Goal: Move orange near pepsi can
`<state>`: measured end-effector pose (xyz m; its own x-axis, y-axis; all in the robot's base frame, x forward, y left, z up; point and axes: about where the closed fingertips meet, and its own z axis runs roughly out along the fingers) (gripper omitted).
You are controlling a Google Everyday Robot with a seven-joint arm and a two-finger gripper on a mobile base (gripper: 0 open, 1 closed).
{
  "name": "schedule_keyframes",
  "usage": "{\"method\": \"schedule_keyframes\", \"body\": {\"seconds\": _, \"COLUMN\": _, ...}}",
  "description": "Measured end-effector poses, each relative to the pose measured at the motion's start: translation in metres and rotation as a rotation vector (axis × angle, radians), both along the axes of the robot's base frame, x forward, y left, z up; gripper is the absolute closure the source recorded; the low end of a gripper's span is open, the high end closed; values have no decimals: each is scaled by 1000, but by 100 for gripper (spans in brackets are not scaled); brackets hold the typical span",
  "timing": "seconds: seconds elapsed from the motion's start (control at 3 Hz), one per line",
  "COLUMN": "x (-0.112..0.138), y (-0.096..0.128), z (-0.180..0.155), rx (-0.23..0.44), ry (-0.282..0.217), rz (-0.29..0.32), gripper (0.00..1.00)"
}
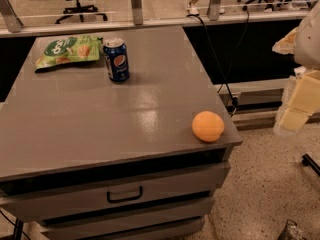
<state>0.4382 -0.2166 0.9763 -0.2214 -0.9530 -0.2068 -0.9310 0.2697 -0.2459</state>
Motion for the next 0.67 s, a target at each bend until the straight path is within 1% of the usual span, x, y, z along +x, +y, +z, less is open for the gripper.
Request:
{"method": "schedule_keyframes", "body": {"seconds": 0.33, "x": 0, "y": 0, "z": 0, "rx": 0, "ry": 0, "rz": 0, "gripper": 0}}
{"method": "schedule_keyframes", "body": {"seconds": 0.67, "x": 7, "y": 11, "z": -13, "rx": 24, "ry": 24, "rz": 25, "gripper": 0}}
